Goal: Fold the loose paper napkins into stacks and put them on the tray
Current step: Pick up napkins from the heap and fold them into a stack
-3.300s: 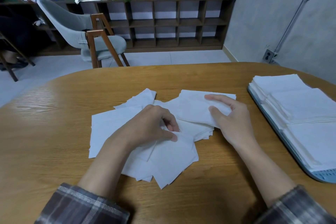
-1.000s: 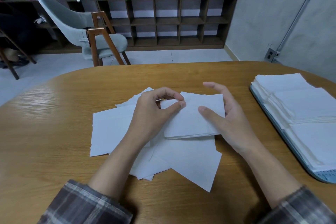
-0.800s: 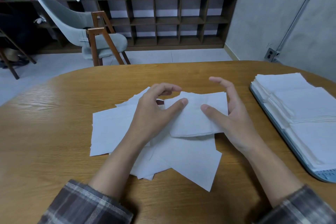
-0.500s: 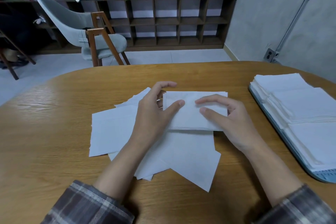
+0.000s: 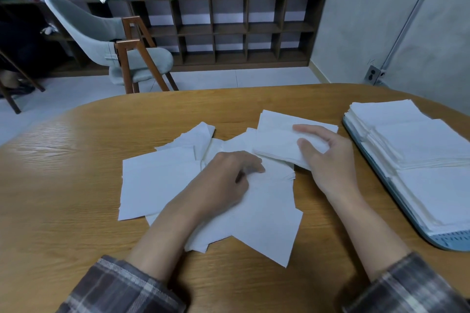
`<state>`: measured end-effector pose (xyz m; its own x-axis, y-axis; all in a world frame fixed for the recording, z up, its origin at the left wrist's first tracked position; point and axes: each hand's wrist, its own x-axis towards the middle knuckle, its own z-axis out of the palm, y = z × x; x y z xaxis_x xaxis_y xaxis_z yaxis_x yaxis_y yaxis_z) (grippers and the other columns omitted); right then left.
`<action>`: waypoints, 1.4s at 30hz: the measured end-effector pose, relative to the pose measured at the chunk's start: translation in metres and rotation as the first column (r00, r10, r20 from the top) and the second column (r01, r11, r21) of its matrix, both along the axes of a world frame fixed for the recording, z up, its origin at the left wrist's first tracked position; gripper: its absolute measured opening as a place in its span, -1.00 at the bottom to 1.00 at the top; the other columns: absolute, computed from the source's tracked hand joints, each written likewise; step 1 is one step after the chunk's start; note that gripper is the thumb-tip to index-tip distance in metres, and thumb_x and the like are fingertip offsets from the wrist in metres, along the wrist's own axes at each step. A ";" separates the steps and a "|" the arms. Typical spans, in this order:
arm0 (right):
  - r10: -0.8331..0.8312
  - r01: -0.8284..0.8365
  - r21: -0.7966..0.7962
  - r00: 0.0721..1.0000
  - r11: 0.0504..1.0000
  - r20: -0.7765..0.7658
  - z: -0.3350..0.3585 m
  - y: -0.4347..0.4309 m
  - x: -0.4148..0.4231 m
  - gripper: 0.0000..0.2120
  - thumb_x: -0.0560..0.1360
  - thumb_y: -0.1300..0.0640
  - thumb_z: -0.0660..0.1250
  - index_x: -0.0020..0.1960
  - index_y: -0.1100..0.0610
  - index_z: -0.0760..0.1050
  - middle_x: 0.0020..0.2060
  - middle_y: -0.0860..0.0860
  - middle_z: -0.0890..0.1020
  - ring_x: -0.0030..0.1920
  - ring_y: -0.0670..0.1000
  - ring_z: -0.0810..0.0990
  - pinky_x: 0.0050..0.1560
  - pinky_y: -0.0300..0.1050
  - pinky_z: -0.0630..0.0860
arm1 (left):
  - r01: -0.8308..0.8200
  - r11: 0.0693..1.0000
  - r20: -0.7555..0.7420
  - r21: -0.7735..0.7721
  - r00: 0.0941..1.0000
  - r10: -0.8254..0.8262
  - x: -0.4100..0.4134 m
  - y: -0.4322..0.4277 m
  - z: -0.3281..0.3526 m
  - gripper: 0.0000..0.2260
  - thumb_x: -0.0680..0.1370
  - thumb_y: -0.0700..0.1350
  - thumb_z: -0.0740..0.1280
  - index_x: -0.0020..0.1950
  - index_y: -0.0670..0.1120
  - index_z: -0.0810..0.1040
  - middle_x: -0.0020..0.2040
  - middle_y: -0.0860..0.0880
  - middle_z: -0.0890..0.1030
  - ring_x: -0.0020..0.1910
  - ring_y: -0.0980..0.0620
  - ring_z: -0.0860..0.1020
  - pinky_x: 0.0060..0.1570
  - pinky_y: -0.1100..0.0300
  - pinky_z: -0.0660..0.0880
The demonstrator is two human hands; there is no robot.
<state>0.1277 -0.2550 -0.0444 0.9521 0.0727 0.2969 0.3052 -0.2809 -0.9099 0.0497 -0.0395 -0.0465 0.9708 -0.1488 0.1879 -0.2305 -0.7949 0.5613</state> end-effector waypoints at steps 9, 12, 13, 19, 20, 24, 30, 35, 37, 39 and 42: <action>0.013 -0.013 -0.011 1.000 1.000 -0.014 0.003 0.001 -0.003 -0.71 0.62 0.27 0.37 0.15 -0.07 0.73 0.14 -0.29 0.69 0.28 -0.33 0.53 0.13 -0.63 0.31 | -0.025 1.000 0.055 -0.002 0.998 0.025 0.004 0.013 0.001 -0.86 0.56 -0.26 0.51 0.07 -0.07 0.78 0.13 0.07 0.74 0.06 0.12 0.67 0.10 0.14 0.59; 0.013 -0.013 -0.020 1.000 1.000 -0.015 0.003 0.001 -0.004 -0.71 0.62 0.26 0.37 0.15 -0.07 0.73 0.15 -0.30 0.69 0.28 -0.34 0.52 0.13 -0.63 0.31 | -0.028 1.000 0.112 -0.010 0.993 0.029 0.003 0.012 0.003 -0.89 0.58 -0.23 0.49 0.06 -0.07 0.78 0.05 0.08 0.76 0.04 0.12 0.68 0.10 0.14 0.57; 0.013 -0.013 -0.021 1.000 1.000 -0.017 0.003 0.001 -0.004 -0.71 0.62 0.26 0.37 0.15 -0.08 0.73 0.15 -0.28 0.69 0.28 -0.32 0.53 0.14 -0.63 0.32 | -0.030 0.999 0.130 -0.012 0.991 0.031 0.002 0.012 0.004 -0.89 0.59 -0.22 0.48 0.06 -0.07 0.78 0.03 0.08 0.76 0.03 0.12 0.68 0.10 0.14 0.57; 0.000 -0.001 -0.038 1.000 0.999 -0.024 0.001 0.002 -0.003 -0.72 0.63 0.24 0.37 0.18 -0.08 0.72 0.21 -0.24 0.67 0.32 -0.23 0.53 0.15 -0.60 0.35 | -0.059 0.991 0.227 -0.122 0.970 0.086 -0.001 0.007 0.010 -0.89 0.60 -0.21 0.47 0.08 -0.08 0.78 -0.03 0.12 0.76 -0.05 0.16 0.68 0.03 0.17 0.60; -0.002 0.002 -0.037 1.000 0.999 -0.022 0.001 0.002 -0.003 -0.72 0.62 0.25 0.37 0.17 -0.08 0.72 0.21 -0.23 0.67 0.32 -0.22 0.53 0.14 -0.60 0.36 | -0.073 0.986 0.236 -0.153 0.966 0.108 -0.002 0.007 0.011 -0.89 0.60 -0.21 0.48 0.08 -0.07 0.78 -0.05 0.13 0.76 -0.06 0.18 0.68 0.02 0.19 0.61; 0.000 0.000 -0.015 1.000 1.000 -0.025 0.004 0.003 -0.005 -0.71 0.62 0.27 0.37 0.16 -0.07 0.73 0.15 -0.32 0.66 0.19 -0.40 0.52 0.07 -0.62 0.35 | -0.095 0.958 0.265 -0.269 0.949 0.169 -0.005 0.005 0.016 -0.91 0.57 -0.24 0.50 0.02 -0.09 0.77 -0.09 0.14 0.75 -0.07 0.19 0.68 -0.03 0.24 0.61; -0.002 0.002 0.041 1.000 0.999 -0.009 0.009 0.001 -0.007 -0.70 0.62 0.30 0.35 0.15 -0.04 0.73 0.09 -0.34 0.66 0.11 -0.52 0.51 0.02 -0.64 0.33 | -0.107 0.901 0.106 -0.421 0.980 0.166 -0.011 0.007 0.034 -0.89 0.53 -0.21 0.53 -0.07 0.01 0.78 -0.18 0.11 0.74 -0.11 0.11 0.66 -0.05 0.16 0.54; 0.013 -0.012 0.035 1.000 0.999 -0.019 0.008 0.002 -0.009 -0.70 0.62 0.27 0.36 0.15 -0.07 0.73 0.11 -0.35 0.64 0.13 -0.52 0.48 0.00 -0.65 0.33 | -0.058 0.873 -0.121 -0.484 0.993 -0.002 -0.013 0.014 0.039 -0.94 0.53 -0.23 0.55 -0.06 -0.08 0.80 -0.20 -0.08 0.74 -0.22 0.07 0.62 -0.06 0.17 0.58; 0.019 -0.018 0.039 1.000 0.999 -0.018 0.008 0.002 -0.009 -0.70 0.62 0.27 0.37 0.14 -0.09 0.73 0.13 -0.30 0.68 0.22 -0.41 0.52 0.04 -0.63 0.34 | -0.044 0.863 -0.167 -0.503 0.985 -0.046 -0.014 0.014 0.039 -0.95 0.54 -0.24 0.54 -0.02 -0.13 0.79 -0.21 -0.14 0.74 -0.23 0.04 0.65 -0.05 0.17 0.64; 0.023 -0.023 0.037 1.000 0.999 -0.018 0.008 0.003 -0.009 -0.70 0.62 0.26 0.37 0.13 -0.10 0.73 0.15 -0.28 0.69 0.25 -0.36 0.52 0.06 -0.62 0.34 | -0.033 0.866 -0.190 -0.499 0.979 -0.072 -0.014 0.014 0.039 -0.93 0.56 -0.25 0.52 0.01 -0.15 0.79 -0.18 -0.17 0.74 -0.20 -0.01 0.68 0.01 0.07 0.67; 0.035 -0.034 0.035 0.999 0.999 -0.028 0.008 0.003 -0.009 -0.70 0.61 0.25 0.37 0.13 -0.12 0.73 0.18 -0.25 0.69 0.28 -0.28 0.54 0.05 -0.61 0.36 | -0.018 0.871 -0.208 -0.491 0.973 -0.097 -0.014 0.015 0.038 -0.91 0.59 -0.26 0.49 0.05 -0.16 0.78 -0.13 -0.21 0.74 -0.14 -0.09 0.69 0.05 0.04 0.65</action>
<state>0.1189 -0.2515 -0.0365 0.9572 0.0961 0.2728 0.2883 -0.2392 -0.9272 0.0356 -0.0243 -0.0081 0.9907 -0.1328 0.0303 -0.0815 -0.3992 0.9132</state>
